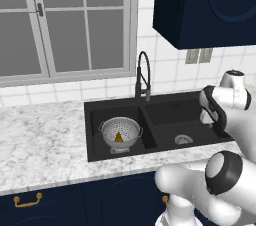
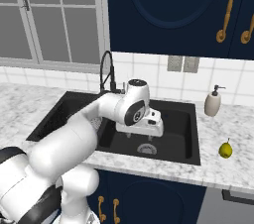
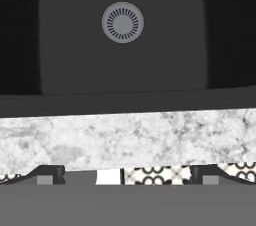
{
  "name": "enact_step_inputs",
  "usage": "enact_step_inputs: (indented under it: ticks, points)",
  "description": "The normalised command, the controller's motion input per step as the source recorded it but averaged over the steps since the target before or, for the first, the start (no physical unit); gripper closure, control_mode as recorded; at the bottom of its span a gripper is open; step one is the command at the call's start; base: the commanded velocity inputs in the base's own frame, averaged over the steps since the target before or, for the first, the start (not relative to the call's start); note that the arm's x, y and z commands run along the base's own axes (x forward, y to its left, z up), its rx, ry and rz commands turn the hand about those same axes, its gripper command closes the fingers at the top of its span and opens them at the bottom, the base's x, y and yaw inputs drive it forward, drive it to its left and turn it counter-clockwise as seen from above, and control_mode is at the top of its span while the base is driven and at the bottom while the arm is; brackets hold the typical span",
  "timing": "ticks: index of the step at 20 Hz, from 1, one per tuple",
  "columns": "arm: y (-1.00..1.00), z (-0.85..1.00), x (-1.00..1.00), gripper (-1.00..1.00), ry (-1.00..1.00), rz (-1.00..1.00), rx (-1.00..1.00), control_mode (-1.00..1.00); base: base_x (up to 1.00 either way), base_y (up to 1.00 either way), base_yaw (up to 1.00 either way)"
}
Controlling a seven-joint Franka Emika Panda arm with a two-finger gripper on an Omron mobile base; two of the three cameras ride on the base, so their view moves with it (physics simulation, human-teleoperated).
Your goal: Put the colander in the sink, put the pear, pear in the colander, and turn on the sink faucet and pour water over the colander.
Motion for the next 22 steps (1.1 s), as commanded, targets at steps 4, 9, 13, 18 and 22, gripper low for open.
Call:
enact_step_inputs:
  ticks: [4, 9, 13, 18, 22]
  points:
    - [-1.0, 0.0, 0.41, -1.0, 0.0, 0.0, 0.0, -1.0, 0.0, 0.0, 0.0]
    - [-0.88, 0.0, 0.38, -1.0, 0.0, 0.0, 0.0, -1.0, 0.0, 0.0, 0.0]
    - [-0.88, 0.0, 0.37, -1.0, 0.0, 0.0, 0.0, -1.0, 0.0, 0.0, 0.0]
    - [-0.89, 0.0, 0.19, -1.0, 0.0, 0.0, 0.0, -1.0, 0.0, 0.0, 0.0]
    - [-0.73, -0.08, 0.13, -1.0, 0.0, -0.01, 0.0, -1.0, 0.0, 0.0, 0.0]
